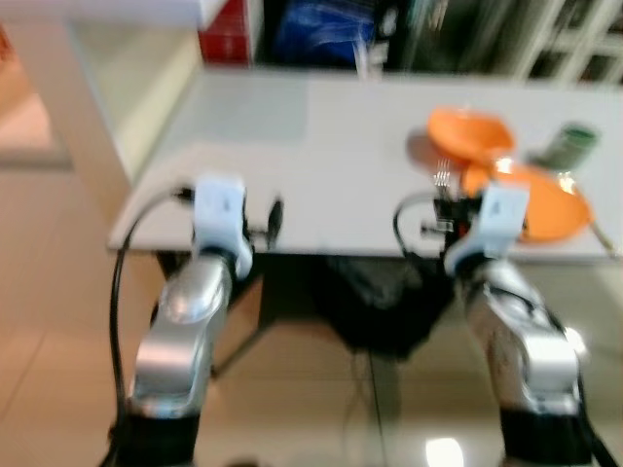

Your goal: Setting the table

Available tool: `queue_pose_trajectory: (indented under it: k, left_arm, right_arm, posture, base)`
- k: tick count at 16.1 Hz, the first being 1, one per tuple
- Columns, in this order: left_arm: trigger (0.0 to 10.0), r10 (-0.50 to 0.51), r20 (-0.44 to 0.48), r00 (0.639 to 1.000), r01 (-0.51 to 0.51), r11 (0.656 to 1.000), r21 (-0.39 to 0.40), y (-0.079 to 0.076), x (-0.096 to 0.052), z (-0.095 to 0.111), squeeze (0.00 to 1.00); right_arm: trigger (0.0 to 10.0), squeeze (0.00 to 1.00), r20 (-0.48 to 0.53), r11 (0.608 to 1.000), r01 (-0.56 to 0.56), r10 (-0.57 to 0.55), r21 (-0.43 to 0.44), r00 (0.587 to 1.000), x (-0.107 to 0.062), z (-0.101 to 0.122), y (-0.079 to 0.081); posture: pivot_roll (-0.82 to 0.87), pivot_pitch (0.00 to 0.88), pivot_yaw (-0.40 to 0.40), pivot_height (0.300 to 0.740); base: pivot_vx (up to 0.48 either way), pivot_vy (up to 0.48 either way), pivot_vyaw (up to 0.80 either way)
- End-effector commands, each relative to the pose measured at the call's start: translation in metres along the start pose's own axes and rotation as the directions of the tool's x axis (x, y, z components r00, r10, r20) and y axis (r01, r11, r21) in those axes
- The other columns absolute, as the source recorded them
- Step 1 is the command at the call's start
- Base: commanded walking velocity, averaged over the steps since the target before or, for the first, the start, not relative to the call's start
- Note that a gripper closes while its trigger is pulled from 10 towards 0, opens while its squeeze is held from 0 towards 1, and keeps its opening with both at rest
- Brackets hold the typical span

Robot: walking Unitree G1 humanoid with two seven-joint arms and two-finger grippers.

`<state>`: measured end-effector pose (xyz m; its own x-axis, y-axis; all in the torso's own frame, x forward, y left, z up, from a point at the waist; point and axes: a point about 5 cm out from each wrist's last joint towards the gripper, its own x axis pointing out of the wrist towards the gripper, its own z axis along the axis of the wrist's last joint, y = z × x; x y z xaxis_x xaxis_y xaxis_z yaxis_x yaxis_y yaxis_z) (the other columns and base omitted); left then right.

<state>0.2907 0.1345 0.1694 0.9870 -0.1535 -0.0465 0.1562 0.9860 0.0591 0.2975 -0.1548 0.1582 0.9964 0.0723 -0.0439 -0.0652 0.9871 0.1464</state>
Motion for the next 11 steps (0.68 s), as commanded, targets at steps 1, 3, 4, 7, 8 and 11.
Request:
queue_pose_trajectory:
  k: [1, 3, 4, 7, 8, 11]
  left_arm:
    - [10.0, 0.028, 0.02, 0.999, -0.028, 1.0, -0.001, 0.009, -0.002, 0.006, 1.0]
    - [10.0, 0.084, 0.011, 0.996, -0.084, 0.996, 0.014, 0.026, -0.005, 0.008, 1.0]
    - [10.0, 0.093, 0.009, 0.996, -0.093, 0.996, 0.014, 0.029, -0.005, 0.009, 1.0]
    - [10.0, 0.156, 0.012, 0.988, -0.156, 0.985, 0.072, 0.045, -0.011, 0.014, 1.0]
    - [10.0, 0.147, 0.012, 0.989, -0.148, 0.986, 0.078, 0.043, -0.011, 0.016, 0.25]
    - [10.0, 0.117, 0.02, 0.993, -0.118, 0.989, 0.091, 0.028, -0.002, 0.016, 0.0]
  right_arm:
    - [10.0, 0.97, 0.027, 0.999, -0.036, 0.036, 0.001, 0.999, 0.003, 0.005, 0.009]
    - [10.0, 1.0, 0.016, 0.995, -0.101, 0.101, 0.005, 0.995, 0.003, 0.003, 0.022]
    - [10.0, 1.0, 0.017, 0.994, -0.112, 0.112, 0.002, 0.994, 0.003, 0.003, 0.025]
    - [10.0, 1.0, 0.02, 0.987, -0.16, 0.159, 0.01, 0.987, 0.008, 0.0, 0.035]
    - [10.0, 1.0, 0.022, 0.988, -0.152, 0.151, 0.021, 0.988, 0.01, 0.0, 0.033]
    - [10.0, 1.0, 0.055, 0.992, -0.123, 0.121, 0.03, 0.991, 0.019, 0.011, 0.029]
  posture:
    - [-0.03, 0.0, -0.029, 0.74]
    - [-0.02, 0.0, -0.016, 0.74]
    - [-0.01, 0.0, -0.018, 0.74]
    - [0.03, 0.0, -0.002, 0.74]
    - [0.04, 0.0, -0.006, 0.74]
    - [0.04, 0.0, -0.016, 0.74]
  base:
    - [0.0, 0.48, -0.8]
    - [0.0, 0.48, -0.8]
    - [0.0, 0.48, -0.8]
    - [0.0, 0.48, -0.8]
    - [0.0, 0.48, -0.8]
    - [0.0, 0.48, 0.0]
